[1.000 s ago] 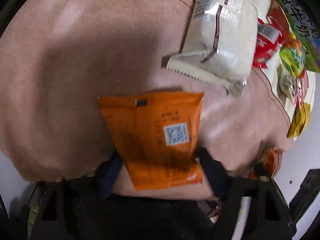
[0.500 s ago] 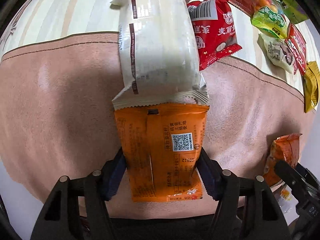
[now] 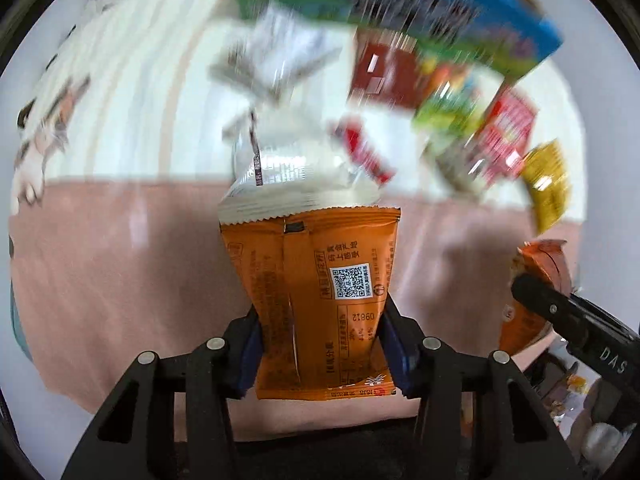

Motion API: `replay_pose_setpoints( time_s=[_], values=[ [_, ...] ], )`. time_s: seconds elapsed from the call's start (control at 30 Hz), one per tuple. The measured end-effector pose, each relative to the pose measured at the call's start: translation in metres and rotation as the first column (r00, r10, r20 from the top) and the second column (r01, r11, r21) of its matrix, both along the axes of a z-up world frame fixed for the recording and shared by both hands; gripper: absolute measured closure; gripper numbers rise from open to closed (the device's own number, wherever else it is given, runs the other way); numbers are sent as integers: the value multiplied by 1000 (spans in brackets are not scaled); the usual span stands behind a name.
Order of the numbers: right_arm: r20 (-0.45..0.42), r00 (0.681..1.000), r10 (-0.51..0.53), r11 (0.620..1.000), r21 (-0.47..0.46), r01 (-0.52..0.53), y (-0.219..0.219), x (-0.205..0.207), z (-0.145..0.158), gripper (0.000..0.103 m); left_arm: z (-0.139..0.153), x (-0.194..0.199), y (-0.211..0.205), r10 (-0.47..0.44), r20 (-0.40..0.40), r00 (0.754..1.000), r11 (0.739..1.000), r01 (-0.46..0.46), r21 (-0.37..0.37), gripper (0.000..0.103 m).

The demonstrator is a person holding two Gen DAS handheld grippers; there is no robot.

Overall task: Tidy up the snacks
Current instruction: 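Carry both orange packets into the box and open both grippers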

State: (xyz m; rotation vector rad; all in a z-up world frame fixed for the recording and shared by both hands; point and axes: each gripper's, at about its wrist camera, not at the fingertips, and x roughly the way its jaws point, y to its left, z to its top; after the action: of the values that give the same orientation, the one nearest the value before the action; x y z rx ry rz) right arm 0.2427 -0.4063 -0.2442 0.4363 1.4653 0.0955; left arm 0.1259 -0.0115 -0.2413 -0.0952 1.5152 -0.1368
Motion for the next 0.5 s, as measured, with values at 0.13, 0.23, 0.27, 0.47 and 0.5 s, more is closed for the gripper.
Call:
replay_pose_setpoints(
  time_s=[0.13, 0.23, 0.27, 0.47, 0.5],
  values=[
    [118, 993, -2, 998, 68, -6, 4, 45, 57, 48, 56, 45, -3, 2, 95, 995, 998, 4, -68, 54],
    [191, 982, -1, 996, 89, -16, 13, 82, 89, 48, 96, 94, 0, 7, 166, 986, 995, 9, -97, 54],
    [211, 978, 1, 996, 89, -20, 20, 101, 94, 48, 105, 110, 3, 6, 179, 984, 995, 13, -102, 54],
    [272, 962, 11, 998, 55, -27, 34, 199, 117, 48, 130, 217, 18, 4, 219, 976, 998, 9, -58, 54],
    [273, 962, 14, 998, 50, -28, 36, 218, 113, 48, 127, 237, 20, -1, 200, 980, 999, 10, -48, 54]
  ],
)
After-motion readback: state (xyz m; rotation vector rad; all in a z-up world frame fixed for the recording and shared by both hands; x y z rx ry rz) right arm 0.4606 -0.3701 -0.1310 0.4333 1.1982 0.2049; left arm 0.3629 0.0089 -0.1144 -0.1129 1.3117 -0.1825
